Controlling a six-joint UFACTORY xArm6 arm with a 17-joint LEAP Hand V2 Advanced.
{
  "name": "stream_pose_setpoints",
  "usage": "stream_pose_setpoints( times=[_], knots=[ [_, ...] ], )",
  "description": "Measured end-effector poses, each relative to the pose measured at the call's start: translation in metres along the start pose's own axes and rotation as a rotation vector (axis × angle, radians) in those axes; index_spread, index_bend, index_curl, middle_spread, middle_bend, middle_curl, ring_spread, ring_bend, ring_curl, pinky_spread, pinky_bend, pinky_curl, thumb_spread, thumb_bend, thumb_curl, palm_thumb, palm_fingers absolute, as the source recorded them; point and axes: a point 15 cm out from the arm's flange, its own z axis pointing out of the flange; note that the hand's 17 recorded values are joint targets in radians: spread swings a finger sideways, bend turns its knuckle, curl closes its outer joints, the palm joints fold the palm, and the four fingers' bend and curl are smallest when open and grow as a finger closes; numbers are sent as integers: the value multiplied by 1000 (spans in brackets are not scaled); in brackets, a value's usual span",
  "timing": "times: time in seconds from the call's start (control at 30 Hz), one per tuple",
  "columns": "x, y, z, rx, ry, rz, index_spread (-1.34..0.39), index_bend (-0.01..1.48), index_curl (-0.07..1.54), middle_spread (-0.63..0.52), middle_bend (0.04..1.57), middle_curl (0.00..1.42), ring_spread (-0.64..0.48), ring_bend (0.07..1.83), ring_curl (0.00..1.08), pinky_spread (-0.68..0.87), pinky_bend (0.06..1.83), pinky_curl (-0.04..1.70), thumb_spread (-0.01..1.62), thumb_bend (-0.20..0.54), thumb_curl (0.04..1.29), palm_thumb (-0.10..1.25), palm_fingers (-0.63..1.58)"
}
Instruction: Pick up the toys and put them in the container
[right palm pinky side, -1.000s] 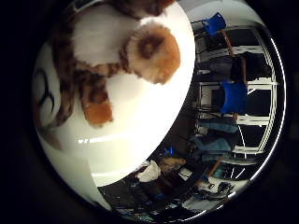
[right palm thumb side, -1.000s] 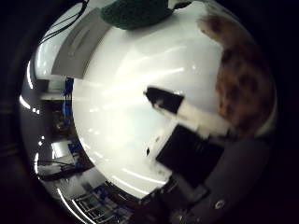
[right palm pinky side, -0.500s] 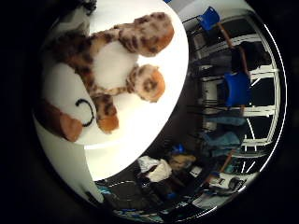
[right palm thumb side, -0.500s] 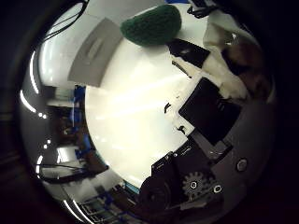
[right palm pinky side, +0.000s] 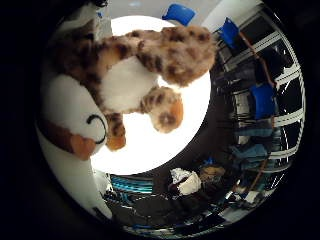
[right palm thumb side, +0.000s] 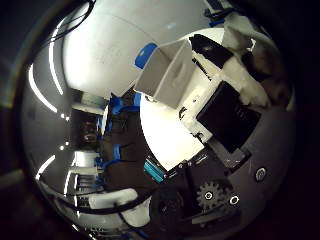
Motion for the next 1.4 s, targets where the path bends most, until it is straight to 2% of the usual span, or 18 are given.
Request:
stream_pose_setpoints(
  times=[0.17,0.37,0.63,0.9,1.23,1.33,1.4],
  knots=[
    [-48,-51,-31,23,-32,-17,-228,1111,882,-180,1293,940,-245,1354,856,-180,1201,1158,1102,-14,565,1042,1057],
    [-112,-103,-8,58,-57,-42,-228,1108,884,-178,1291,938,-246,1342,866,-188,1166,1212,1083,-12,589,1041,1067],
    [-161,-172,34,165,-72,-46,-225,1107,879,-178,1290,939,-248,1335,878,-198,1131,1263,1073,-12,615,1045,1077],
    [-184,-228,111,215,-92,-46,-218,1104,878,-178,1285,942,-247,1333,883,-208,1114,1292,1057,-14,633,1037,1082],
    [-232,-237,187,156,-128,-95,-214,1094,883,-179,1281,945,-247,1327,884,-212,1118,1291,1066,-17,643,1009,1085],
    [-240,-236,200,139,-124,-116,-218,1080,878,-177,1261,936,-247,1311,876,-215,1110,1277,1088,-34,624,912,1082],
    [-239,-233,206,123,-126,-118,-221,1011,848,-176,1211,900,-240,1281,833,-232,1070,1208,1088,-42,606,812,1107]
  ],
)
